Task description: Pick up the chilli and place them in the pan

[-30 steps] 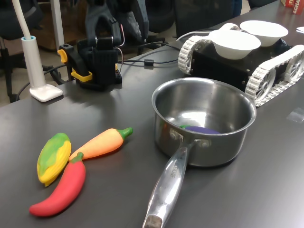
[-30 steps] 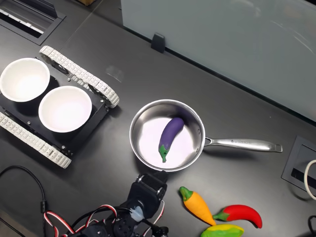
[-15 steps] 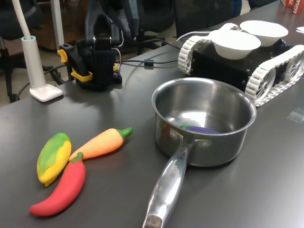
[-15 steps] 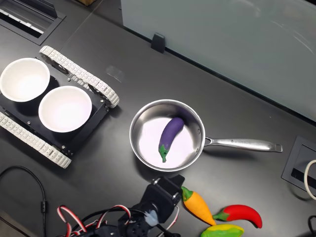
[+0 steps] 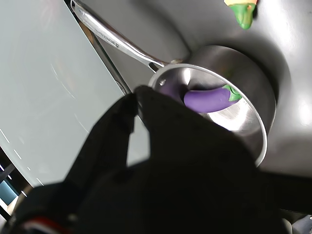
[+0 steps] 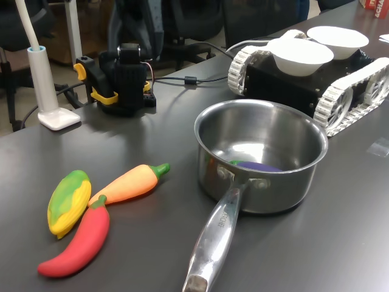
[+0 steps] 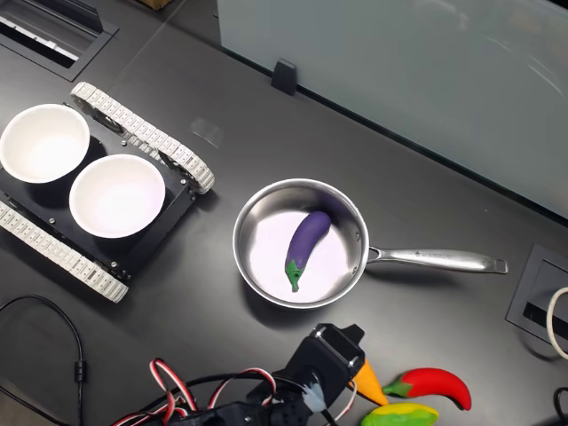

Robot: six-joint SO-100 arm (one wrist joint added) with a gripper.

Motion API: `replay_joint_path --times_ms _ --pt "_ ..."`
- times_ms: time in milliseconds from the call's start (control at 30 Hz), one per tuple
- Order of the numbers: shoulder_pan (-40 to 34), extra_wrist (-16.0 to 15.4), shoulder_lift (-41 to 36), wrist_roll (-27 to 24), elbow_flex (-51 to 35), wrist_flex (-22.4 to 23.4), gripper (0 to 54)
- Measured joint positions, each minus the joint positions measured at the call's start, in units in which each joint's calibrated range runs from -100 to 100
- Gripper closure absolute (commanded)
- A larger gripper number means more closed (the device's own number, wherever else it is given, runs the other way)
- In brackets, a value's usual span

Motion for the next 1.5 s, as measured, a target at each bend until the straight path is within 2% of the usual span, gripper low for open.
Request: replay_joint_path --times_ms 1200,1500 --pt "17.1 0.0 20.7 -0.2 -17.3 0.0 51.0" --pt "19.0 0.0 24.7 -0.2 -20.6 0.0 47.7"
